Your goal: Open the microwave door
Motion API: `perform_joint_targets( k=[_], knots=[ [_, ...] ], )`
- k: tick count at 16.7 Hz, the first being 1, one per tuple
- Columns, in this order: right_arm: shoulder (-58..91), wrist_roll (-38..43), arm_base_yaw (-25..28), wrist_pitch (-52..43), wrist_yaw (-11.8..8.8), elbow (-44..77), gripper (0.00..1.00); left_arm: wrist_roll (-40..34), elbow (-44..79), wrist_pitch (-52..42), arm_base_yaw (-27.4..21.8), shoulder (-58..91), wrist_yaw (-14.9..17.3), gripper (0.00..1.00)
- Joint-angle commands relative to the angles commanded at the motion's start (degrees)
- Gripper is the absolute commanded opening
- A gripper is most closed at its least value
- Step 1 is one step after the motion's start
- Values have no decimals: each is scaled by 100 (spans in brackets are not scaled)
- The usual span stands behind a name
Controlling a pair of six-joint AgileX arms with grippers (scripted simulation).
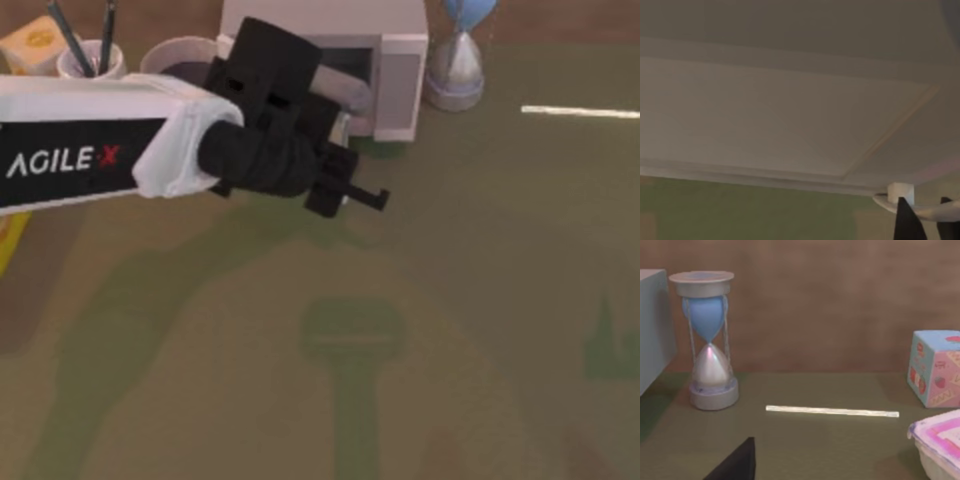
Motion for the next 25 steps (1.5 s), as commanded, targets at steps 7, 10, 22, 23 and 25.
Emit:
perform_joint_targets(
  k=[7,10,22,23,25],
  knots=[
    [0,0,0,0,0,0,100,275,-159,27,105,-122,239,0],
    [0,0,0,0,0,0,100,287,-166,26,109,-123,246,0],
    [0,0,0,0,0,0,100,287,-166,26,109,-123,246,0],
    [0,0,0,0,0,0,100,287,-166,26,109,-123,246,0],
    [0,0,0,0,0,0,100,287,-166,26,109,-123,246,0]
  ],
)
